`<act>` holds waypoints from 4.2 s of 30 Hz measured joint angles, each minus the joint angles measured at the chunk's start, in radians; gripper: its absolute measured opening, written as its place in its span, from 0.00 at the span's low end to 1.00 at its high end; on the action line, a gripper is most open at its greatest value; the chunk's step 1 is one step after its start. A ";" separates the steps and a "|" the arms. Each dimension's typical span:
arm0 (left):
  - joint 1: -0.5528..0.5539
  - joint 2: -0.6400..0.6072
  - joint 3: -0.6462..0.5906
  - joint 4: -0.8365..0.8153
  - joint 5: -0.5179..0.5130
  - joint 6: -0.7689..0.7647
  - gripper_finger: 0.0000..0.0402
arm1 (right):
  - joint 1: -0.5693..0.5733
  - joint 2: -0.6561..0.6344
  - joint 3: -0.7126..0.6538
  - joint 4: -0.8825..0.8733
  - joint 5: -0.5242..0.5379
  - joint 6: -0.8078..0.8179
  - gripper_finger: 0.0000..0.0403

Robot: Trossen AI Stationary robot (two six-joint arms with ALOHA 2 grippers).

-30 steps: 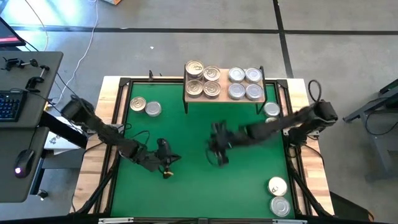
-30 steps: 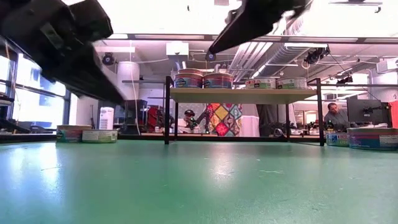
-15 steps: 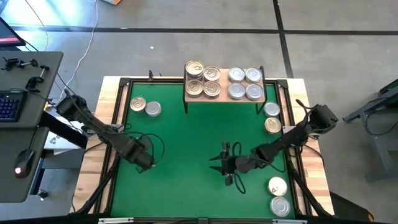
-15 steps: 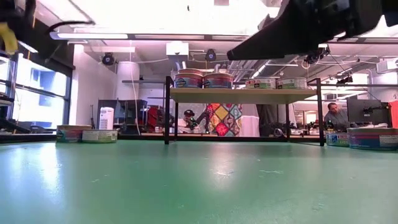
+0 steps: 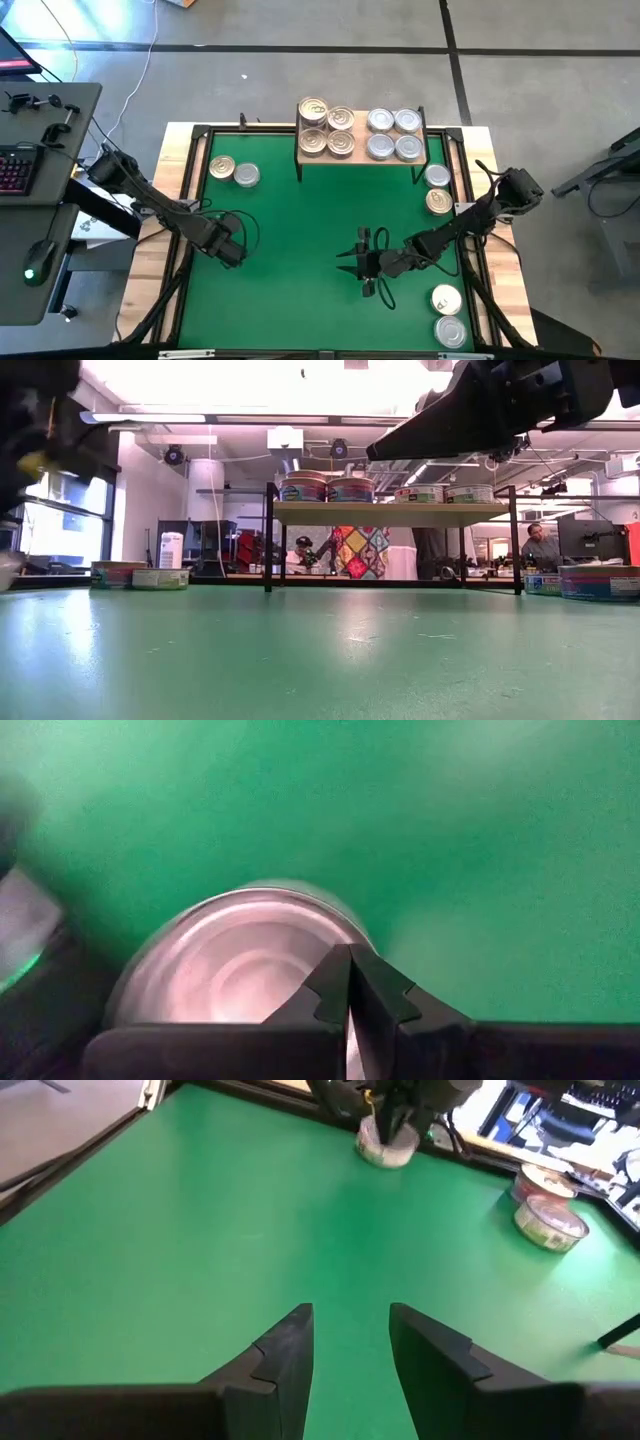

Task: Stack canned seafood by type on shelf
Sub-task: Stack the green tuna can on top of the green tuna can on the shelf

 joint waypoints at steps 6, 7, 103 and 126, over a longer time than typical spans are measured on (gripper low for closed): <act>-0.019 0.002 0.171 0.236 -0.219 0.191 0.00 | -0.024 0.000 0.002 0.027 -0.003 -0.030 0.31; -0.019 0.005 0.194 0.275 -0.248 0.225 0.00 | -0.032 0.000 0.001 0.032 -0.004 -0.032 0.31; 0.150 0.044 -0.411 1.394 -0.341 0.666 0.00 | -0.210 0.476 0.662 -0.320 -0.082 -0.461 0.66; 0.214 0.036 -0.409 1.381 -0.575 0.668 0.00 | -0.428 0.474 0.914 -0.890 -0.323 -0.386 0.66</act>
